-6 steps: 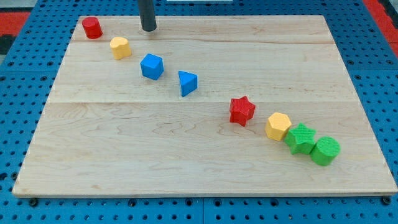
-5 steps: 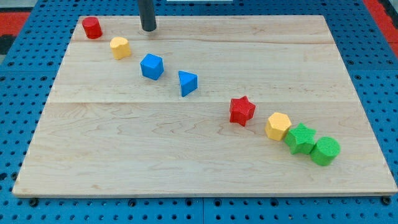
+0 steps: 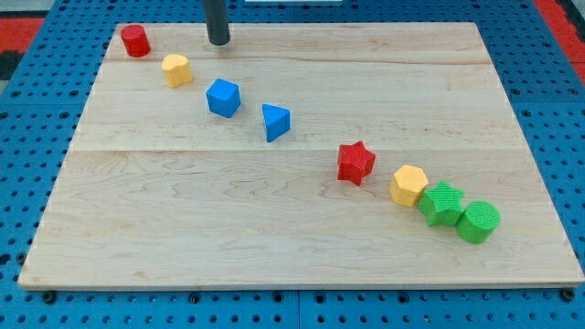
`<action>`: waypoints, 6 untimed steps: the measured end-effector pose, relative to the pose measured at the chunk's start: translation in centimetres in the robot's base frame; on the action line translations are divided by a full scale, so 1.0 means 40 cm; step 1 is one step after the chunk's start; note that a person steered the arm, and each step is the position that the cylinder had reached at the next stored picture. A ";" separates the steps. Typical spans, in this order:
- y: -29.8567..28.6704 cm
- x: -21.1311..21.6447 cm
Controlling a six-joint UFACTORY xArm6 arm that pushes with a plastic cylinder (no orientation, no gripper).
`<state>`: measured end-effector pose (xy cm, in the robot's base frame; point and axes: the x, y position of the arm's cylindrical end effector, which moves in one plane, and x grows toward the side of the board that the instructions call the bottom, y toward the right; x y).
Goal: Move your arm right a bit
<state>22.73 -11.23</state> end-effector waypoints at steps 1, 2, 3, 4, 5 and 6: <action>0.005 0.000; 0.017 0.000; 0.023 0.000; 0.023 0.000; 0.026 0.000; 0.037 0.000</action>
<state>22.73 -9.76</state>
